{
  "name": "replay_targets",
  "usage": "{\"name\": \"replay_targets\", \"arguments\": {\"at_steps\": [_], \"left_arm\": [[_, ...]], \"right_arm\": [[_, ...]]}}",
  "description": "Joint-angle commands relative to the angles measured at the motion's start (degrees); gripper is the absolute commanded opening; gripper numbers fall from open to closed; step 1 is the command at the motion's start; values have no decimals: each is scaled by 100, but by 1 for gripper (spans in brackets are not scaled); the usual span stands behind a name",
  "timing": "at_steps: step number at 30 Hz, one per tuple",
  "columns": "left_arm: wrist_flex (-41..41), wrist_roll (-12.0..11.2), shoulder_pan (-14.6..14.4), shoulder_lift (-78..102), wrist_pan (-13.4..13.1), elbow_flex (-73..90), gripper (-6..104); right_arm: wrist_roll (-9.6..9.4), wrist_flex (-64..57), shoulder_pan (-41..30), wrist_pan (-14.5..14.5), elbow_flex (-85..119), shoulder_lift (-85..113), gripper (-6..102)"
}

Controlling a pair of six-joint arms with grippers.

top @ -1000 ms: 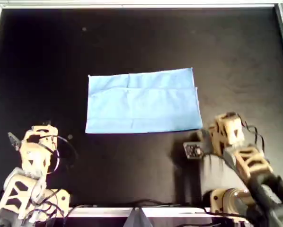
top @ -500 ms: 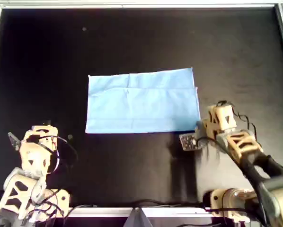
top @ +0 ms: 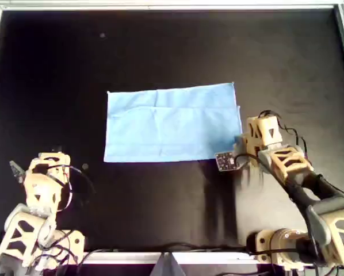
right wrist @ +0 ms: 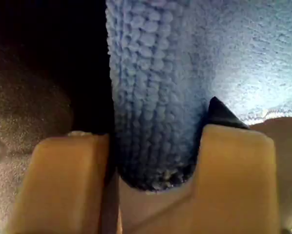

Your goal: Fold a cloth

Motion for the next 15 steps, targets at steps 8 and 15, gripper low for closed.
{"name": "replay_targets", "arguments": {"at_steps": [8,15], "left_arm": [[-35,44,105,70,-105,-185,64],[-44,44,105,70,-123,-158,64]], "right_arm": [[18,-167,0,-62,-272,202,12],[18,-167,-9,-62,-272,185,1]]}}
